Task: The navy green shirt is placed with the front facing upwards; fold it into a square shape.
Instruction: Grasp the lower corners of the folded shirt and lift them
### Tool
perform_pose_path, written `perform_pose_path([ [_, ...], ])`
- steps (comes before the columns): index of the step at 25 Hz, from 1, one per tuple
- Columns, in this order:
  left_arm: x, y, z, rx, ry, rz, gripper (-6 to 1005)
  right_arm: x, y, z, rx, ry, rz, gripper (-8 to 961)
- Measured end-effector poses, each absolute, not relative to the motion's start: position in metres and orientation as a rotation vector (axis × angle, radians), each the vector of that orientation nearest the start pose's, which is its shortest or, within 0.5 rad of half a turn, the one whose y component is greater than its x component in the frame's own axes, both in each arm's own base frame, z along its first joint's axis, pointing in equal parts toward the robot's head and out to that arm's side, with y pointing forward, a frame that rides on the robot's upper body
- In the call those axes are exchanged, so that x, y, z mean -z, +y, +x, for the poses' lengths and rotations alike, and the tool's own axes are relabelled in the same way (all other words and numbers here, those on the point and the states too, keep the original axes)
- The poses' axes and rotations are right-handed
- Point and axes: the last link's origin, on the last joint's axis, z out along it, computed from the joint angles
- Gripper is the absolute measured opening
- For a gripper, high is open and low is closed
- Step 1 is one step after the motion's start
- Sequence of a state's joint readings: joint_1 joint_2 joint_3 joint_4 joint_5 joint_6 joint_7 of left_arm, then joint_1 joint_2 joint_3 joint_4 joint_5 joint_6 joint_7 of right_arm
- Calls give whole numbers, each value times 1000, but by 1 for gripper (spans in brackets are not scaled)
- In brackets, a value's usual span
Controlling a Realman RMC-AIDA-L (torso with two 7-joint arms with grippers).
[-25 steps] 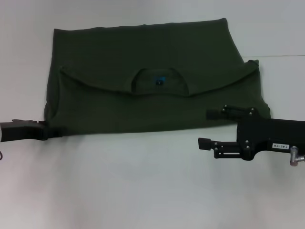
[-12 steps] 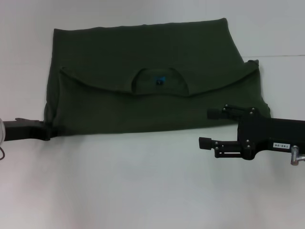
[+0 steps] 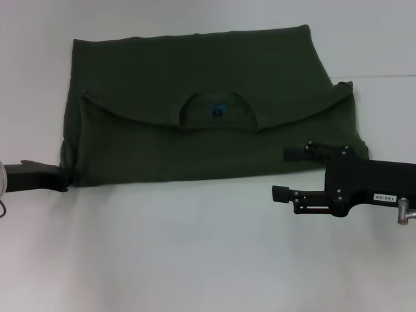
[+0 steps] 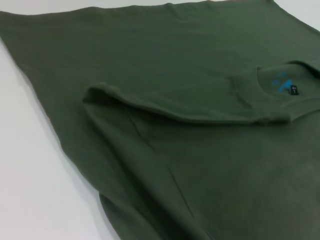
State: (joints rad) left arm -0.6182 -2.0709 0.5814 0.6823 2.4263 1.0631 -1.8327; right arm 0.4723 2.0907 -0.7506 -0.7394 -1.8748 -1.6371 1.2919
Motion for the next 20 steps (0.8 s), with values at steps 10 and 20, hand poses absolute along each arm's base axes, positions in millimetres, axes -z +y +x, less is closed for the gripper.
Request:
perform_pose_path([
  [10, -28, 384, -325, 155, -1091, -2258, 21, -27, 319, 269, -833, 534, -2584, 885],
  [20, -30, 387, -314, 235, -1057, -2275, 22, -58, 337, 332, -724, 961, -2107, 886],
])
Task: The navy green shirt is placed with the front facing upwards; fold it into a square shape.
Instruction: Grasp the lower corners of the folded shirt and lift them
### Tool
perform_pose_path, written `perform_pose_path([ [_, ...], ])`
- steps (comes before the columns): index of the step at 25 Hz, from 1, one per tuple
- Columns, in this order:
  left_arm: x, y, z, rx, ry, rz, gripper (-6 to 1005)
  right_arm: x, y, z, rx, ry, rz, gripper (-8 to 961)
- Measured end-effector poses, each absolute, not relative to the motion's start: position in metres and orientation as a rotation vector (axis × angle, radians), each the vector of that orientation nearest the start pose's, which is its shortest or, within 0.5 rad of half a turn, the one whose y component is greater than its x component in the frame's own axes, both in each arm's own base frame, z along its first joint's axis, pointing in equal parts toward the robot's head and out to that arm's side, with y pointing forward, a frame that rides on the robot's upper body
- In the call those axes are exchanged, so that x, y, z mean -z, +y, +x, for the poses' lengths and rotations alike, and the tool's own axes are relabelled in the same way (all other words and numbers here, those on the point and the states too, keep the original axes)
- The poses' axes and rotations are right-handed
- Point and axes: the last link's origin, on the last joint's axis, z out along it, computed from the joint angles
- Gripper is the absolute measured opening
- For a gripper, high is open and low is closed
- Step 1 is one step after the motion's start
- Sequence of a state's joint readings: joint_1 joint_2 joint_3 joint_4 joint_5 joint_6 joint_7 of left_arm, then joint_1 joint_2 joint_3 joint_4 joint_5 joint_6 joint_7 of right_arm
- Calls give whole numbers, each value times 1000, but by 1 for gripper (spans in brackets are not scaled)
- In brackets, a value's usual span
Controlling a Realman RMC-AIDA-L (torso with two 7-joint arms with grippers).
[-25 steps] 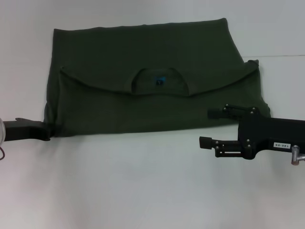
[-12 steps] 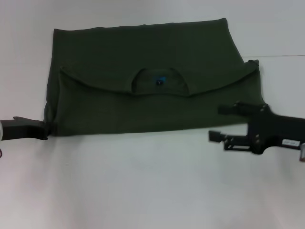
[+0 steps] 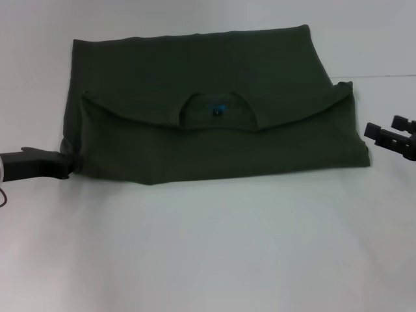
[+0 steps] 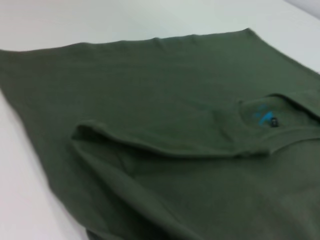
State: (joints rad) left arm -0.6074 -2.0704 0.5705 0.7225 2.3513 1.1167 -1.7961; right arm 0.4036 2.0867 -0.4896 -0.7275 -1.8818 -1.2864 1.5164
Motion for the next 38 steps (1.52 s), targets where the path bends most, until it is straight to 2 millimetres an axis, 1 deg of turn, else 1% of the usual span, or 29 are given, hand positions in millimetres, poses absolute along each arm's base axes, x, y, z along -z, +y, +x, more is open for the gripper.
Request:
perform_pose_path([
  [5, -29, 386, -310, 266, -1047, -2297, 22, -48, 344, 345, -632, 1040, -2058, 886],
  [11, -29, 386, -307, 290, -1044, -2304, 22, -35, 352, 349, -552, 1079, -2038, 885],
  [30, -29, 387, -307, 285, -1038, -2300, 23, -16, 373, 343, -446, 1099, -2037, 881],
  [38, -30, 387, -308, 285, -1036, -2296, 21, -9, 378, 341, -418, 1107, -2035, 860],
])
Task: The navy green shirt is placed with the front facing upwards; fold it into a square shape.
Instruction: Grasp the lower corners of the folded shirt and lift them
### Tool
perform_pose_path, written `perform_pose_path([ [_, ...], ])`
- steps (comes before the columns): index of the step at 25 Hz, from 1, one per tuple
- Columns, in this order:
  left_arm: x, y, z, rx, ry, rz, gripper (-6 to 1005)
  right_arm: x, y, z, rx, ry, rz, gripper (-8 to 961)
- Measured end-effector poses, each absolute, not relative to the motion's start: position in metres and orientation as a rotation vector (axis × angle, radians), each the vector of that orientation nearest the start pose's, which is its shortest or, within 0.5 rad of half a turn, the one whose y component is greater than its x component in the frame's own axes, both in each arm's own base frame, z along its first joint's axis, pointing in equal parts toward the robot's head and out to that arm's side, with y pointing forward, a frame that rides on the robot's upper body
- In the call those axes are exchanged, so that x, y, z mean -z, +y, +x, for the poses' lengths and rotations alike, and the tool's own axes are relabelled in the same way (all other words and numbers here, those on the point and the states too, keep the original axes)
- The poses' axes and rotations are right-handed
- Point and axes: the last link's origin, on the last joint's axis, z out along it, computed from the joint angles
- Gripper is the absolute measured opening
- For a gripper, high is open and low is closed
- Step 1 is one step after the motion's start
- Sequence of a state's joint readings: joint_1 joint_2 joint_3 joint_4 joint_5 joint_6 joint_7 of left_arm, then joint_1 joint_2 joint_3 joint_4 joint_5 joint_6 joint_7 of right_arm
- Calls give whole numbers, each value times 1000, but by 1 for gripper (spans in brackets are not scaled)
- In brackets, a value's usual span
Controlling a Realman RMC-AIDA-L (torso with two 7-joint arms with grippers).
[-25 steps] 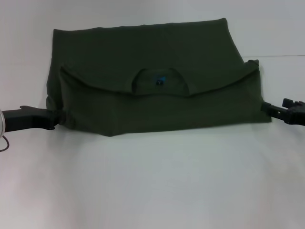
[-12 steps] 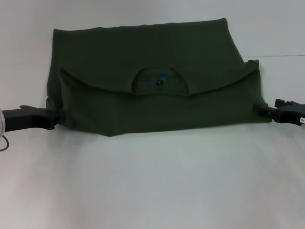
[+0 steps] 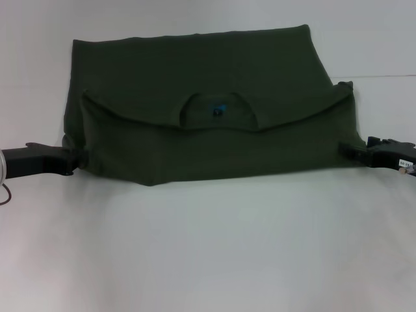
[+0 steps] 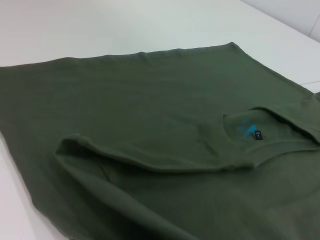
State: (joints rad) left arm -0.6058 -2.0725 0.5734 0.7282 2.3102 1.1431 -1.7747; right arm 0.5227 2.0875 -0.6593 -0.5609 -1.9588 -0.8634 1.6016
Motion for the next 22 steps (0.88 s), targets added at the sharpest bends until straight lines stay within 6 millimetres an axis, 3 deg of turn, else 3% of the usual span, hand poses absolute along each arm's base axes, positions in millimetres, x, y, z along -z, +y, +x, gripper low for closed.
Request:
perform_pose_path([
  [14, -30, 388, -307, 284, -1031, -2296, 22, -10, 380, 343, -414, 1132, -2007, 730],
  [22, -30, 389, -306, 284, -1029, -2297, 23, -4, 381, 344, -377, 1141, -2006, 706],
])
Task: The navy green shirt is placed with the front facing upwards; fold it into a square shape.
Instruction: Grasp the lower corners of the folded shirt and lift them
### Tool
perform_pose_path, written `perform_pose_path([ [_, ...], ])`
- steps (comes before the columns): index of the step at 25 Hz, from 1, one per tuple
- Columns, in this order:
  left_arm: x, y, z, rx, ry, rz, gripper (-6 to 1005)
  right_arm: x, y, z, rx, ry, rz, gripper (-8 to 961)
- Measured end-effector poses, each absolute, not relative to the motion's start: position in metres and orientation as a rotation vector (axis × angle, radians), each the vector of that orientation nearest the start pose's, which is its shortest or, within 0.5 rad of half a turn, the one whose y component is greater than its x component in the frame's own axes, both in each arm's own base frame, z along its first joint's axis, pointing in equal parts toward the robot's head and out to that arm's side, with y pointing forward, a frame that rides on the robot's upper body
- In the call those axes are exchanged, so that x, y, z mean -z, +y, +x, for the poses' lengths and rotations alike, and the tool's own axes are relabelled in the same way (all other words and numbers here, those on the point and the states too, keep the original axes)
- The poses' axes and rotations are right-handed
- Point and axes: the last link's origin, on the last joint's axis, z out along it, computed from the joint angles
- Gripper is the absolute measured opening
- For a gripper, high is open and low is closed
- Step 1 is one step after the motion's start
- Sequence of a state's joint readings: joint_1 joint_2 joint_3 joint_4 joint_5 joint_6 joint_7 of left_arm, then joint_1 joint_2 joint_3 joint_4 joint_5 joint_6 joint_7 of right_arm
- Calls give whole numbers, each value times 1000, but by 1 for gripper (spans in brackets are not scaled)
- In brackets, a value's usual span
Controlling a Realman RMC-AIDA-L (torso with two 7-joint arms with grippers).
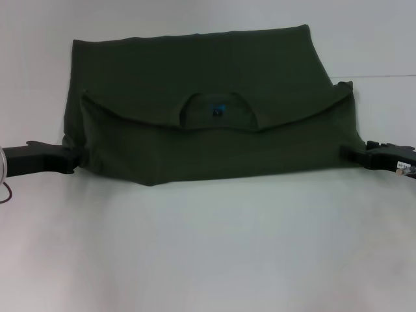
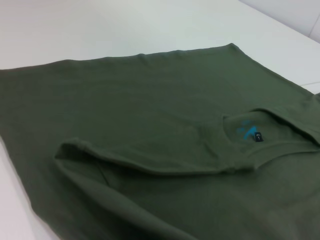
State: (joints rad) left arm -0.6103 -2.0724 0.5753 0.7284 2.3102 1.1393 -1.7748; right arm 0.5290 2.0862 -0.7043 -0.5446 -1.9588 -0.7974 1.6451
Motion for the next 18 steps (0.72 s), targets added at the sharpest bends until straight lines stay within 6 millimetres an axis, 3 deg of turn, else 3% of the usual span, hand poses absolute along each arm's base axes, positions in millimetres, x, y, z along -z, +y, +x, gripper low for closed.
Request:
perform_pose_path([
  [16, -30, 389, -306, 284, -1028, -2296, 21, -3, 381, 343, -356, 1140, -2023, 639],
  [18, -30, 389, -306, 284, -1027, -2296, 21, -2, 380, 343, -351, 1139, -2026, 546],
])
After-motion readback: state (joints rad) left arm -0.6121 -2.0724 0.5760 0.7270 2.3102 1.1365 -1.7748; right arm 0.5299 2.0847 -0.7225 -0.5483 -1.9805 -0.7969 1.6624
